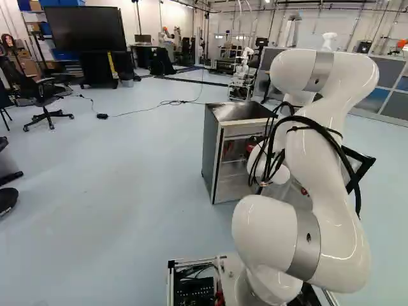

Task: Grab a drink from the fridge

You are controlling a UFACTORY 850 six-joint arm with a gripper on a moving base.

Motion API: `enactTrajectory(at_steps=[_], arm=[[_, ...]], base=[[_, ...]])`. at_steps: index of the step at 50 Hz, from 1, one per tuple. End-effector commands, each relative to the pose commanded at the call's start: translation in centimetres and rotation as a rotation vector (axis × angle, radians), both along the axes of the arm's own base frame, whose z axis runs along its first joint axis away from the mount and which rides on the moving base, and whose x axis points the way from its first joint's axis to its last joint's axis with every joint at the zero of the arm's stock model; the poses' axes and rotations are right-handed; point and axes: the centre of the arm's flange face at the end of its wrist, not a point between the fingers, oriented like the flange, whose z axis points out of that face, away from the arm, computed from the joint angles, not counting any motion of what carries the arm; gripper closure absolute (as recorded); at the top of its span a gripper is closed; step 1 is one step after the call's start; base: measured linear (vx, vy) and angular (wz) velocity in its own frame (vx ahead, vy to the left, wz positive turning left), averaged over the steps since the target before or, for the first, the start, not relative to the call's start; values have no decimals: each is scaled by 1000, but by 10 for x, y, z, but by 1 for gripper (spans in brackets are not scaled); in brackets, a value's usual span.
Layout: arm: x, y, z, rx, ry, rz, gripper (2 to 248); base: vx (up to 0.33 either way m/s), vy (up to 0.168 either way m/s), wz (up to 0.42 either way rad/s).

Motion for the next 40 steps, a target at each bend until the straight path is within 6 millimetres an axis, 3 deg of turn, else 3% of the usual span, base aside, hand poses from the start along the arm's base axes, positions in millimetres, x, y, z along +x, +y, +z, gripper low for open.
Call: enactTrajectory(at_steps=[40], arm=[[-81, 40, 62, 4, 2, -17, 155]], base=[[0, 0, 0]])
